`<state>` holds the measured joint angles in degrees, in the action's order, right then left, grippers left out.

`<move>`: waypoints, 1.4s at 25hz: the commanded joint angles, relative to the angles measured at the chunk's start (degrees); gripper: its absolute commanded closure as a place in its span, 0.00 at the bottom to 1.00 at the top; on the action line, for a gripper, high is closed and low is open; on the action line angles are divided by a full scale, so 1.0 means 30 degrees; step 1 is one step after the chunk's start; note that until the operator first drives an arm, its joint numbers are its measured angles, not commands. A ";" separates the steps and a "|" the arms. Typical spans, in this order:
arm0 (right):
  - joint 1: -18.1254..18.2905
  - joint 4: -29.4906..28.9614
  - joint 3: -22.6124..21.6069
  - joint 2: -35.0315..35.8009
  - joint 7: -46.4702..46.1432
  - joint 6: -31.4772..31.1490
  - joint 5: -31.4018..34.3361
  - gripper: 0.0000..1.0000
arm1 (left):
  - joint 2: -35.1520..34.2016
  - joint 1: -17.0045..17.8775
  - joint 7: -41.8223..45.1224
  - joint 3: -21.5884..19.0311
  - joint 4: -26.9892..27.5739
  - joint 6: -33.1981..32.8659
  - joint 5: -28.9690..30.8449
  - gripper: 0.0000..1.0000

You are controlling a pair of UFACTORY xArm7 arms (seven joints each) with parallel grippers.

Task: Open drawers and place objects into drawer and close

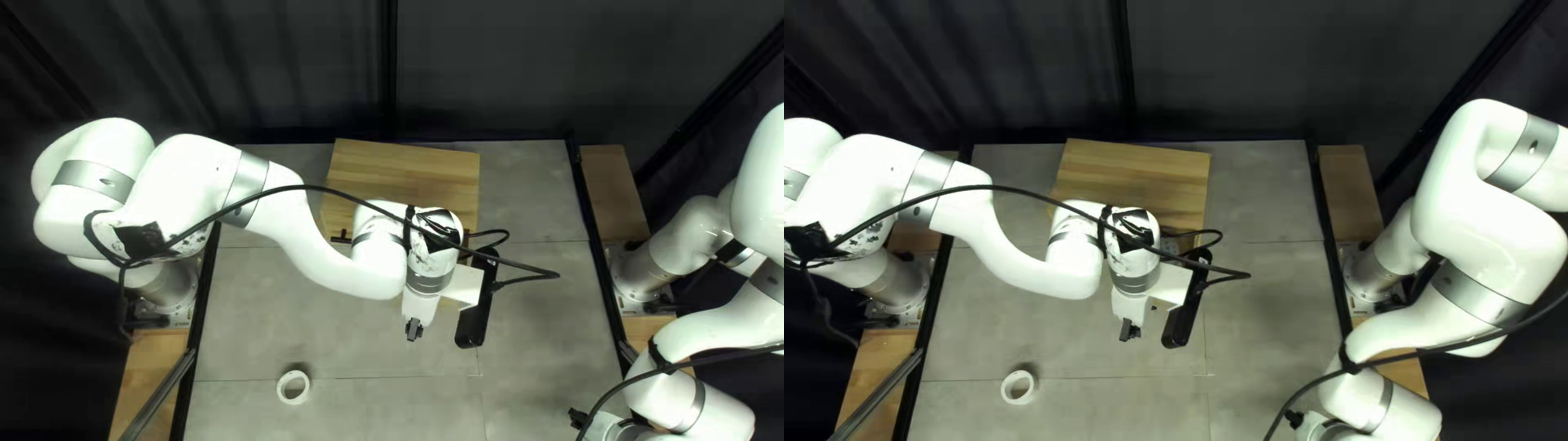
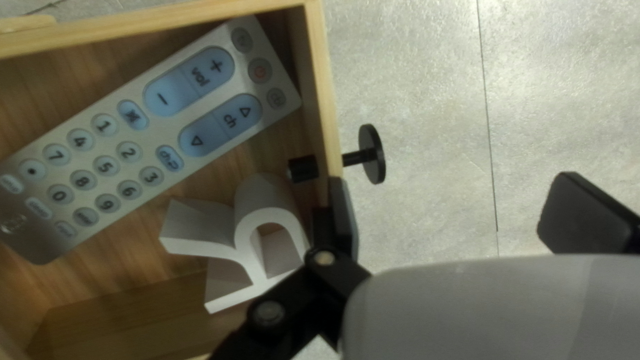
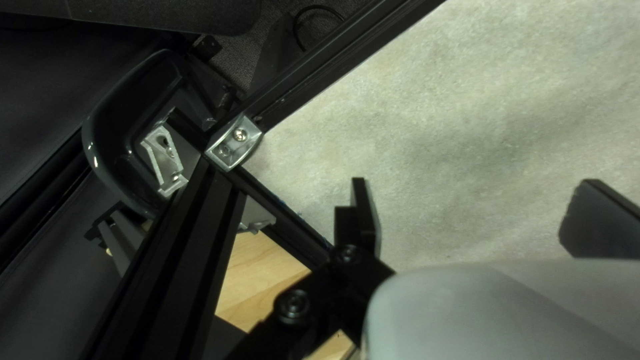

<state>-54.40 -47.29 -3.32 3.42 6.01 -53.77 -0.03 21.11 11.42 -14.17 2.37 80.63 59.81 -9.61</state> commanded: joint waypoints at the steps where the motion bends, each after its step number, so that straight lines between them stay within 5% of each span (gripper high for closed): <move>1: 0.0000 0.0000 0.0000 0.0000 0.0000 0.0000 0.0000 0.00 | -0.0036 0.0027 0.0054 -0.0012 -0.0011 0.0009 -0.0008 0.01; 13: 0.0000 0.0000 0.0000 0.0000 0.0000 0.0000 0.0000 0.00 | 0.0209 0.0157 0.0797 0.0281 0.1712 0.1635 0.0797 0.00; 35: 0.0000 0.0000 0.0000 0.0000 0.0000 0.0000 0.0000 0.00 | 0.0715 0.0145 0.1666 0.0801 0.0647 0.0036 0.1355 0.00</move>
<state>-54.40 -47.29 -3.32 3.42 6.01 -53.77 -0.03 22.91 11.93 -9.12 4.86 82.23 59.79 -5.31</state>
